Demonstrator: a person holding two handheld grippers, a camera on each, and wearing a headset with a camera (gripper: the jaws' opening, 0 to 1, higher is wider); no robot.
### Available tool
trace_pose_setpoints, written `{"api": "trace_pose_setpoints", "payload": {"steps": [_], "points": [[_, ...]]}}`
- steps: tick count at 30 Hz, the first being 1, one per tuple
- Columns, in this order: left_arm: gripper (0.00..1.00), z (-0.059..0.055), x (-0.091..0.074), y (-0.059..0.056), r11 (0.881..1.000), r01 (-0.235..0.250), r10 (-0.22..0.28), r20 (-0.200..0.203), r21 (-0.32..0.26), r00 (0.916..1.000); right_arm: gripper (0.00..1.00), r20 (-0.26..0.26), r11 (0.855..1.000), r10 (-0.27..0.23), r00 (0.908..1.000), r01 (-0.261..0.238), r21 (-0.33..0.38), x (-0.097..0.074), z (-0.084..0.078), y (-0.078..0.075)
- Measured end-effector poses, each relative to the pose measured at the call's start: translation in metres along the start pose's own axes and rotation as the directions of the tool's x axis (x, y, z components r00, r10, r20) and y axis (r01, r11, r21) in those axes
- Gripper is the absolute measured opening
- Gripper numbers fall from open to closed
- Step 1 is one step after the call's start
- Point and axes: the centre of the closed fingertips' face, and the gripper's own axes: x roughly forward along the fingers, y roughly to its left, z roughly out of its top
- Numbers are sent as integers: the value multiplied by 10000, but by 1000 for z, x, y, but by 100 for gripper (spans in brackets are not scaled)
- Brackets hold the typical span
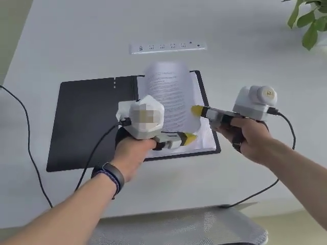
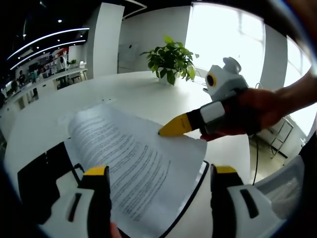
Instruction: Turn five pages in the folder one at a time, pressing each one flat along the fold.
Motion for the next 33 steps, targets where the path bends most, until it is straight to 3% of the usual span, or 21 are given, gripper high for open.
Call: {"api": "trace_pose_setpoints", "payload": {"steps": [7, 14, 21, 33], "points": [[84, -11, -26, 20, 9989, -416, 415, -66, -205, 9991, 0, 27, 9972, 697, 9976, -696, -264, 15, 5, 29], [84, -16, -52, 40, 9946, -890, 894, 61, -541, 9960, 0, -133, 9865, 1510, 9884, -1516, -613, 35, 6, 64], [85, -29, -83, 66, 9820, -1567, 1590, 134, -1058, 9872, 0, -513, 9700, 2194, 9743, -2235, -962, 57, -2, 97], [85, -49, -129, 90, 9627, -2313, 2356, 149, -1402, 9717, 0, -1615, 9456, 2850, 9448, -3047, -1139, 88, -29, 132]]}}
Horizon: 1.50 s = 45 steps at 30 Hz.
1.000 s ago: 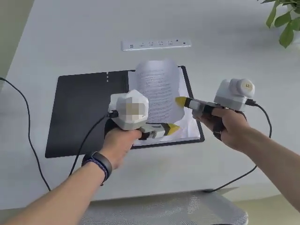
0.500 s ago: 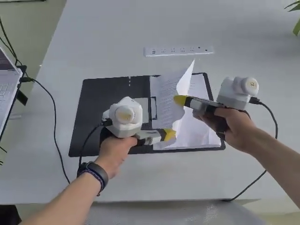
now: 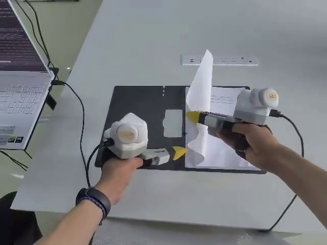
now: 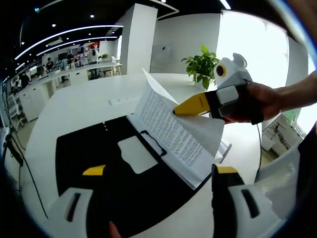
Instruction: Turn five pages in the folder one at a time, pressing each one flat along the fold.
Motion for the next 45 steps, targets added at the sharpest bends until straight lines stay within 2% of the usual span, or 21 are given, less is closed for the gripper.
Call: {"api": "trace_pose_setpoints", "payload": {"steps": [6, 12, 17, 22, 25, 31, 36, 39, 45], "points": [[86, -9, -22, 16, 9994, -317, 318, 0, -115, 9995, 0, -597, 9994, 202, 9980, -217, -253, 24, -10, 9], [87, -17, -43, 29, 9977, -610, 613, 61, -302, 9981, 0, -961, 9992, 357, 9947, -370, -117, 47, -19, 13], [87, -21, -57, 38, 9957, -798, 802, 88, -464, 9967, 0, -1591, 9992, 398, 9865, -407, -25, 67, -36, 13], [87, -31, -68, 45, 9943, -940, 940, -16, -512, 9956, 0, -1888, 9990, 445, 9810, -421, 168, 79, -44, 13], [87, -32, -75, 51, 9893, -1128, 1148, 169, -924, 9932, 0, -2115, 9989, 437, 9764, -388, 271, 89, -51, 13], [87, -32, -81, 48, 9861, -1197, 1227, 198, -1152, 9922, 0, -2401, 9977, 420, 9698, -280, 614, 107, -66, 14], [87, -29, -84, 47, 9855, -1206, 1246, 262, -1195, 9919, 0, -2735, 9972, 119, 9618, 89, 746, 118, -81, 12], [87, -29, -84, 49, 9834, -1220, 1276, 335, -1343, 9913, 0, -2906, 9954, -72, 9568, 345, 890, 128, -87, -2], [87, -37, -84, 50, 9797, -1211, 1272, 281, -1595, 9915, 0, -3170, 9862, -598, 9466, 1051, 1278, 137, -99, -25]]}}
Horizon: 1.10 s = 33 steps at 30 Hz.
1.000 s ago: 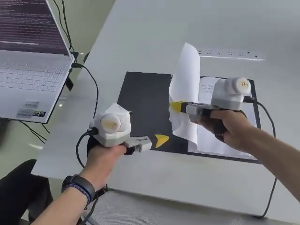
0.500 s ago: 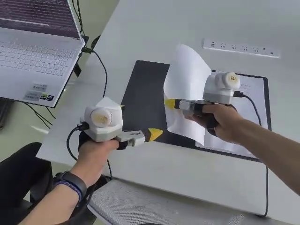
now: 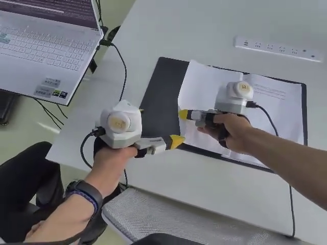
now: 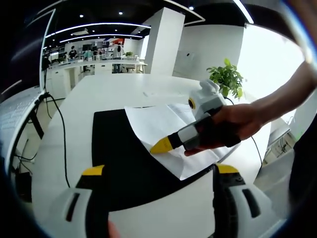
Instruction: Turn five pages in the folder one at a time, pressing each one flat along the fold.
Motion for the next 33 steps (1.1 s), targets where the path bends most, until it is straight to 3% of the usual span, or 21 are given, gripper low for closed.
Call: {"api": "trace_pose_setpoints", "payload": {"steps": [5, 9, 23, 27, 30, 33], "points": [[87, -3, 0, 4, 9999, -30, 30, -5, -145, 10000, 1, -153, 9997, -203, 9997, 201, -171, 8, -6, -8], [87, -2, 1, 7, 9998, -57, 58, 50, -187, 10000, 8, -235, 9996, -265, 9994, 265, -4, 13, -7, -11], [87, -1, 5, 12, 9999, -53, 52, -32, -129, 10000, 20, -206, 9999, 40, 9998, -37, 139, 14, -7, -3], [83, -2, 9, 13, 10000, -67, 67, -129, -69, 9999, 28, -289, 9991, 292, 9992, -301, -298, 7, -10, 6], [80, -2, 12, 14, 9999, -108, 109, -231, 51, 9997, 32, -233, 9985, 437, 9988, -444, -324, 4, -9, 2], [74, 0, 15, 17, 9997, -236, 239, -243, 106, 9994, 34, 240, 9982, 536, 9983, -529, -286, -6, 1, 3]]}}
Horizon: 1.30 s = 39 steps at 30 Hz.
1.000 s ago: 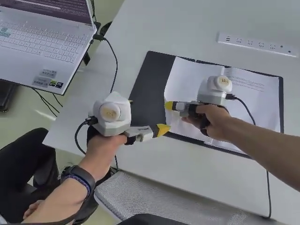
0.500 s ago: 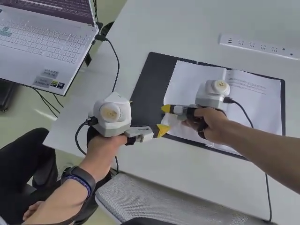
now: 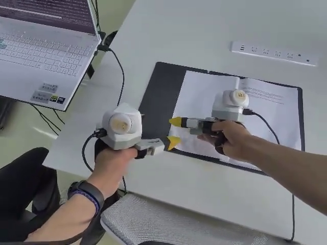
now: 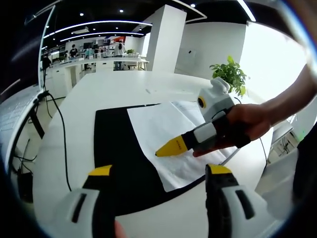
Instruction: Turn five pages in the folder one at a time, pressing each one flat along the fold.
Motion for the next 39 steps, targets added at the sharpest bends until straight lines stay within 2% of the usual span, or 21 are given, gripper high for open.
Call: {"api": "trace_pose_setpoints", "payload": {"steps": [6, 8, 9, 13, 18, 22, 25, 27, 33, 34, 36, 39], "points": [[63, -1, 11, -3, 9995, 195, -188, -258, 242, 9995, 35, 492, 9995, 32, 9988, -15, -329, -20, 20, 0], [56, -1, 16, -6, 9989, 352, -344, -247, 315, 9991, 34, 811, 9992, -1, 9967, 33, -393, -30, 30, -2], [53, -1, 18, -8, 9984, 459, -451, -245, 344, 9987, 34, 927, 9989, -25, 9957, 68, -460, -37, 30, 5], [36, -1, 28, -17, 9945, 884, -872, -239, 559, 9959, 32, 1302, 9984, -199, 9913, 265, -494, -61, 35, 5], [24, -13, 42, -22, 9885, 1062, -975, -832, 1075, 9918, 32, 1637, 9981, -486, 9853, 541, -292, -85, 34, -5], [15, -26, 52, -21, 9860, 1176, -1040, -1158, 1183, 9878, 31, 1885, 9975, -678, 9797, 703, -69, -101, 29, -12], [15, -37, 56, -20, 9828, 1222, -1004, -1546, 1383, 9829, 31, 1924, 9970, -770, 9783, 769, 79, -108, 25, -17], [13, -41, 58, -18, 9782, 1192, -902, -1693, 1698, 9814, 31, 2003, 9962, -869, 9759, 845, 206, -114, 22, -20], [8, -58, 62, -11, 9761, 973, -559, -2079, 1944, 9765, 30, 2101, 9944, -1038, 9722, 969, 432, -124, 16, -32], [7, -62, 61, -8, 9675, 914, -353, -2321, 2356, 9720, 30, 2099, 9939, -1079, 9717, 1004, 458, -124, 16, -34], [5, -58, 64, -9, 9429, 994, -319, -2109, 3180, 9770, 30, 2154, 9934, -1102, 9703, 1003, 563, -127, 16, -35], [5, -60, 66, -10, 9408, 1014, -265, -2281, 3234, 9733, 29, 2233, 9932, -1115, 9684, 1010, 580, -129, 18, -38]]}}
